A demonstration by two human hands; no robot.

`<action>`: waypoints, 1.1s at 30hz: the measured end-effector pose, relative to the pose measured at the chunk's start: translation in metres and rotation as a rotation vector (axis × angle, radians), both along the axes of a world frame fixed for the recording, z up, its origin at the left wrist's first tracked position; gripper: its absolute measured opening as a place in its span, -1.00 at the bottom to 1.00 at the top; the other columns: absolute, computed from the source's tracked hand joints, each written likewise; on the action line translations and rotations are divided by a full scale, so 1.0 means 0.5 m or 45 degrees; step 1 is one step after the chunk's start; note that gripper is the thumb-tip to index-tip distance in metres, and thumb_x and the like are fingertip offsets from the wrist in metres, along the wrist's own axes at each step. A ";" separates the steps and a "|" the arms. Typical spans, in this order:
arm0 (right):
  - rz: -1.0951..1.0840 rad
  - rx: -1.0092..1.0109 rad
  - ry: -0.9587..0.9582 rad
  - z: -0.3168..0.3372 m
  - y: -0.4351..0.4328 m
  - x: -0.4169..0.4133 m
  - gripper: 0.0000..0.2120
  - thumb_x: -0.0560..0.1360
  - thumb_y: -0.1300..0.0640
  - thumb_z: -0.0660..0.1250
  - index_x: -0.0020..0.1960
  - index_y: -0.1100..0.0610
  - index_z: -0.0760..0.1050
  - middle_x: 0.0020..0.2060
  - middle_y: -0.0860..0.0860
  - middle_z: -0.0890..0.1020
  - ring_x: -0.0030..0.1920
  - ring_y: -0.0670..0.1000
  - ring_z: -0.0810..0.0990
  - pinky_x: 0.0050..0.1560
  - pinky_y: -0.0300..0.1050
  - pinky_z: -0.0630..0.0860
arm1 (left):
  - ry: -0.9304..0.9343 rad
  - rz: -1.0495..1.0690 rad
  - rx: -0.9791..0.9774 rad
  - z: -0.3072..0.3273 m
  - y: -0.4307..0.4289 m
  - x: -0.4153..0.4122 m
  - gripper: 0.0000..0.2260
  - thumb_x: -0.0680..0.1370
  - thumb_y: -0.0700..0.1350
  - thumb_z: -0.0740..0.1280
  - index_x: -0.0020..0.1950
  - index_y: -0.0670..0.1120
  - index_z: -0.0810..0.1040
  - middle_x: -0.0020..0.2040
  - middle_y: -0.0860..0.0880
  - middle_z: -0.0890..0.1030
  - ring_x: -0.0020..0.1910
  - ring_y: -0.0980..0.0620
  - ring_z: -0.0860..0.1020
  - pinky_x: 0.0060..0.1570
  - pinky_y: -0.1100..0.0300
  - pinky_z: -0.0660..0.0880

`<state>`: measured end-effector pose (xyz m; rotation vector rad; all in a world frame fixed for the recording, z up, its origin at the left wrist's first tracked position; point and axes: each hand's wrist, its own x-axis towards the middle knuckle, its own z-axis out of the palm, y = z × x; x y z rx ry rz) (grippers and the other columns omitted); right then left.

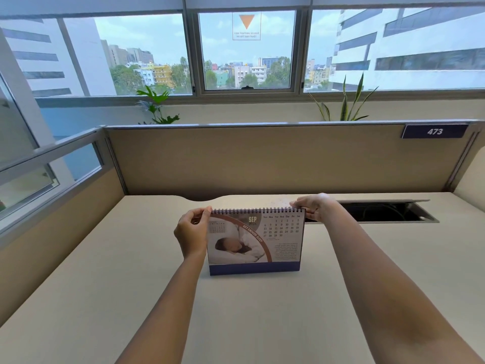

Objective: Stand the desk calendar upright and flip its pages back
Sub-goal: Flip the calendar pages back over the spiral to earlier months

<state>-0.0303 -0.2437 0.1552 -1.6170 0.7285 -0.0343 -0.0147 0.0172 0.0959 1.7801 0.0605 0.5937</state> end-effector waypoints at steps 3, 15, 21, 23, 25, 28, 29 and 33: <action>-0.074 -0.068 -0.042 0.000 -0.001 0.004 -0.72 0.31 0.35 0.52 0.00 0.31 0.57 0.02 0.20 0.65 -0.13 0.09 0.65 -0.04 -0.07 0.61 | -0.001 -0.011 -0.020 -0.003 0.001 0.002 -0.78 0.49 -0.06 0.36 0.00 -0.20 0.61 -0.02 -0.18 0.66 -0.09 0.02 0.54 -0.25 0.34 0.46; -0.041 -0.662 -0.081 0.000 0.020 0.007 -0.94 0.47 0.13 0.40 -0.08 0.08 0.53 0.00 0.09 0.66 -0.01 0.06 0.63 -0.10 -0.07 0.56 | 0.029 -0.034 -0.062 -0.011 0.006 0.014 -0.79 0.49 -0.04 0.35 0.00 -0.16 0.61 -0.01 -0.14 0.66 -0.09 0.03 0.54 -0.32 0.42 0.41; 0.245 -0.072 -0.461 0.000 0.003 -0.032 -0.94 0.55 0.13 0.27 0.01 0.08 0.42 0.09 0.14 0.60 -0.09 0.03 0.63 -0.27 -0.15 0.57 | 0.101 -0.095 -0.132 -0.014 0.006 0.018 -0.77 0.54 0.03 0.25 0.06 -0.08 0.55 -0.03 -0.05 0.61 -0.07 0.01 0.54 -0.37 0.36 0.41; 0.357 -0.073 -0.563 -0.006 -0.010 -0.050 -0.93 0.55 0.10 0.27 0.03 0.04 0.44 0.10 0.11 0.60 -0.04 0.03 0.61 -0.24 -0.20 0.52 | 0.144 -0.092 -0.167 -0.014 0.008 0.020 -0.70 0.58 0.07 0.14 0.11 -0.07 0.54 0.01 -0.06 0.62 -0.05 0.00 0.54 -0.30 0.31 0.43; 0.414 -0.091 -0.629 -0.013 -0.021 -0.070 -0.94 0.54 0.09 0.29 0.01 0.00 0.47 0.06 0.05 0.61 -0.01 0.01 0.60 -0.18 -0.20 0.47 | 0.179 -0.108 -0.220 -0.012 0.012 0.020 -0.64 0.61 0.08 0.05 0.15 -0.07 0.54 0.06 -0.09 0.62 -0.01 -0.02 0.54 -0.16 0.22 0.47; 0.523 -0.019 -0.673 -0.025 -0.031 -0.097 -0.94 0.50 0.09 0.34 -0.03 0.01 0.50 -0.11 0.03 0.70 -0.14 -0.11 0.65 -0.19 -0.33 0.52 | 0.207 -0.150 -0.288 -0.003 0.016 0.018 -0.60 0.61 0.09 0.02 0.14 -0.09 0.56 0.09 -0.10 0.62 0.01 -0.05 0.54 -0.02 0.12 0.47; 0.538 -0.028 -0.688 -0.032 -0.034 -0.103 -0.93 0.48 0.11 0.35 -0.03 0.03 0.52 -0.10 0.05 0.69 -0.16 -0.12 0.64 -0.14 -0.33 0.51 | 0.205 -0.166 -0.290 -0.001 0.018 0.016 -0.59 0.61 0.10 0.02 0.12 -0.09 0.57 0.08 -0.10 0.62 0.01 -0.05 0.55 0.00 0.10 0.47; 0.441 -0.034 -0.743 -0.069 -0.039 -0.126 -0.88 0.50 0.29 0.32 -0.10 0.12 0.59 -0.02 0.12 0.57 -0.16 0.00 0.55 -0.22 -0.32 0.52 | 0.169 -0.260 -0.258 -0.005 0.029 0.015 -0.62 0.59 0.10 0.08 0.00 -0.10 0.60 -0.03 -0.09 0.64 -0.04 -0.07 0.59 -0.15 0.21 0.48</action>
